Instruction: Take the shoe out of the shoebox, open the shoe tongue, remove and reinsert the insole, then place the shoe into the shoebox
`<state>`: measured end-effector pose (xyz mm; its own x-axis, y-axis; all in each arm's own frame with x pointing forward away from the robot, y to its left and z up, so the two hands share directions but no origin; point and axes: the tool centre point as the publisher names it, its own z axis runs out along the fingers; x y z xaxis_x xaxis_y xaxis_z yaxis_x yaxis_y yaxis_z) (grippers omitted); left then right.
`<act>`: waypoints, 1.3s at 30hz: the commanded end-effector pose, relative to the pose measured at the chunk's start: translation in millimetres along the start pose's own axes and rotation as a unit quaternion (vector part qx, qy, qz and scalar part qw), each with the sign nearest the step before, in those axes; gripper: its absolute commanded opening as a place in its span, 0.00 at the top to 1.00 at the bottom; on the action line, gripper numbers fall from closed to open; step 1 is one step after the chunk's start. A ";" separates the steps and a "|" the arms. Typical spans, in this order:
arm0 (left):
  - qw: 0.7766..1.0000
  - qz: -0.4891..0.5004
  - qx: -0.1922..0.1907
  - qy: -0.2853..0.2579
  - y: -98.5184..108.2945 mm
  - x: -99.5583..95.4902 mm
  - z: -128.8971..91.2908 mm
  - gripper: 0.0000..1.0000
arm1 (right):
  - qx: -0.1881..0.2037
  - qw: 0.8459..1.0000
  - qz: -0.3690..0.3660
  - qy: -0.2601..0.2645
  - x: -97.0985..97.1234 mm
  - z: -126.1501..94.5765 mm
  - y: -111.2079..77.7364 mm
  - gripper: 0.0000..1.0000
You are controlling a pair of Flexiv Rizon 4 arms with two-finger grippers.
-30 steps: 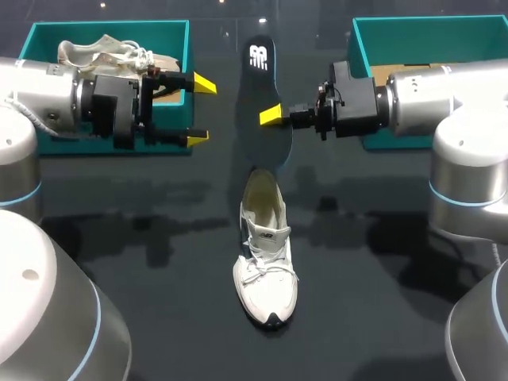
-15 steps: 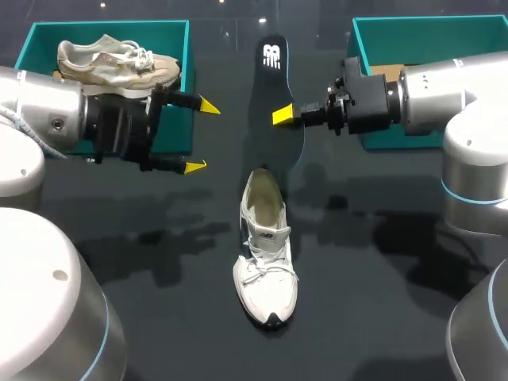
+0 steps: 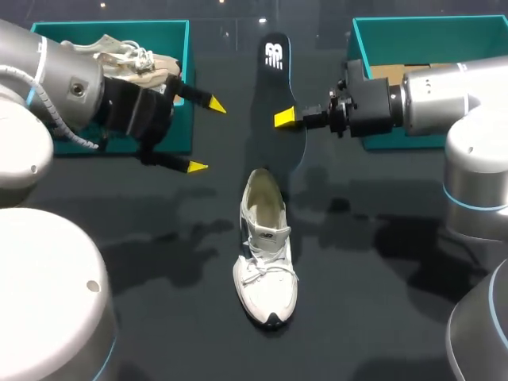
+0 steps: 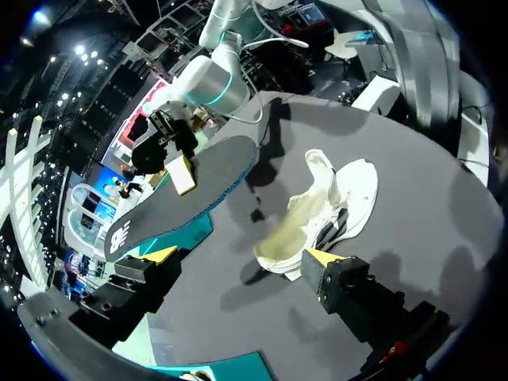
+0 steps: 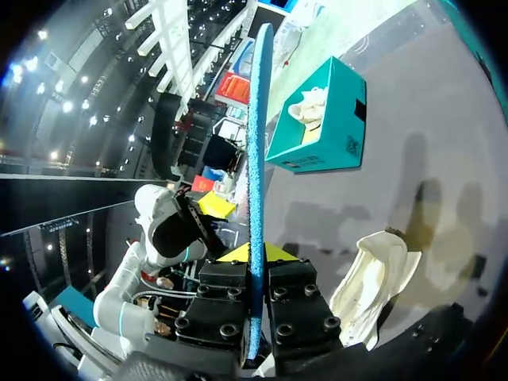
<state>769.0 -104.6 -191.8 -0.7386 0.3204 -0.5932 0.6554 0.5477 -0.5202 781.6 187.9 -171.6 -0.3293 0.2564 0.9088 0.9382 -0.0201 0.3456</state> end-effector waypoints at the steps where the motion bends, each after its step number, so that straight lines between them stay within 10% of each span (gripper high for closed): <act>1: 0.992 -0.116 -0.036 0.026 -3.5 9.4 0.8 0.00 | -0.027 0.999 -0.017 0.015 -0.7 8.4 -7.2 1.00; 8: 0.976 -0.193 -0.099 0.037 4.0 34.1 -0.6 0.00 | -0.005 0.997 -0.056 0.044 -4.4 15.2 -6.0 1.00; 23: 0.967 -0.227 -0.088 0.080 13.5 39.3 14.8 0.00 | -0.005 0.997 -0.056 0.044 -4.4 15.2 -6.0 1.00; 39: 0.948 -0.265 -0.118 0.129 37.8 60.3 37.0 0.00 | 0.007 0.989 -0.140 0.042 -49.0 22.3 -14.4 1.00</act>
<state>752.9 -89.8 -269.5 -0.9881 0.1121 -0.1054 0.1515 0.8289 -0.5385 782.7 196.5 -224.9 -0.5843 0.1731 0.7929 0.8090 0.0471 0.5859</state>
